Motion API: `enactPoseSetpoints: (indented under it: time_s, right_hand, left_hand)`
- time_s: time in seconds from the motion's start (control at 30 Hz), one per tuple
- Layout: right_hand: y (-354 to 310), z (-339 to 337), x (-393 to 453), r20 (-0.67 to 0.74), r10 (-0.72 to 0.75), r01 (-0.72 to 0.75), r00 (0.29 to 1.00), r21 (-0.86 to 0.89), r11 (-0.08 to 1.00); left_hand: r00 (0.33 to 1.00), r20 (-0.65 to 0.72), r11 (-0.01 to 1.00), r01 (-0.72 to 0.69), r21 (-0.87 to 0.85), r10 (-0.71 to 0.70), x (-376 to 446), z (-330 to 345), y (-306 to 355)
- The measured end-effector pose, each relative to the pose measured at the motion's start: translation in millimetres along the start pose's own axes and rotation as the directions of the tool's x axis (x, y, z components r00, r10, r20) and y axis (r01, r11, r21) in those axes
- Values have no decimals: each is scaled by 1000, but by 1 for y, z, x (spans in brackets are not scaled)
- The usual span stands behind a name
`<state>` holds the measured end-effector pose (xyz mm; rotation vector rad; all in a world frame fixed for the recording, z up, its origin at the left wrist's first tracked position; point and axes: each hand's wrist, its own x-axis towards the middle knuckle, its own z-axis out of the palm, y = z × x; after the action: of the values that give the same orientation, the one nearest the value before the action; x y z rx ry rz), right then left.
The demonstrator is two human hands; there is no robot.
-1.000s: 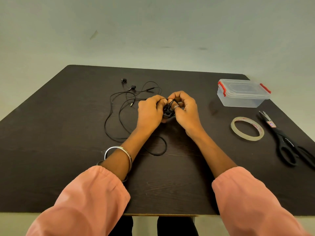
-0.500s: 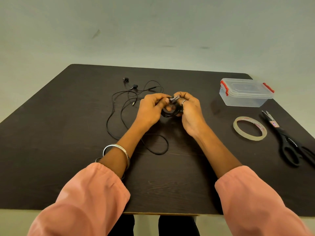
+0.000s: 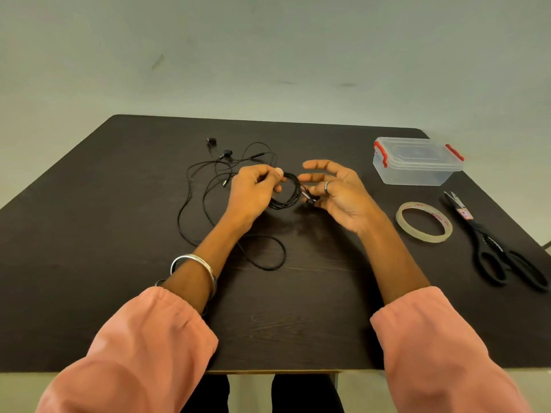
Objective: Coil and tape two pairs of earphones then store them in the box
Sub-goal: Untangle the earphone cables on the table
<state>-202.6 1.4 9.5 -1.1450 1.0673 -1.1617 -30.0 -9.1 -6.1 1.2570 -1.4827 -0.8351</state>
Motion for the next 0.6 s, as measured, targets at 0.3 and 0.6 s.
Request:
enactPoseSetpoints:
  time_s: [0.3,0.6]
  right_hand:
    - [5,-15,-29,185,-98,143,978,-249,958]
    - [7,-52,-56,-35,-121,106,992,-290,951]
  left_hand:
    - [997,41,990,-73,123,68,-17,12,18]
    - [988,154,978,-34,207,2,-23,37,19]
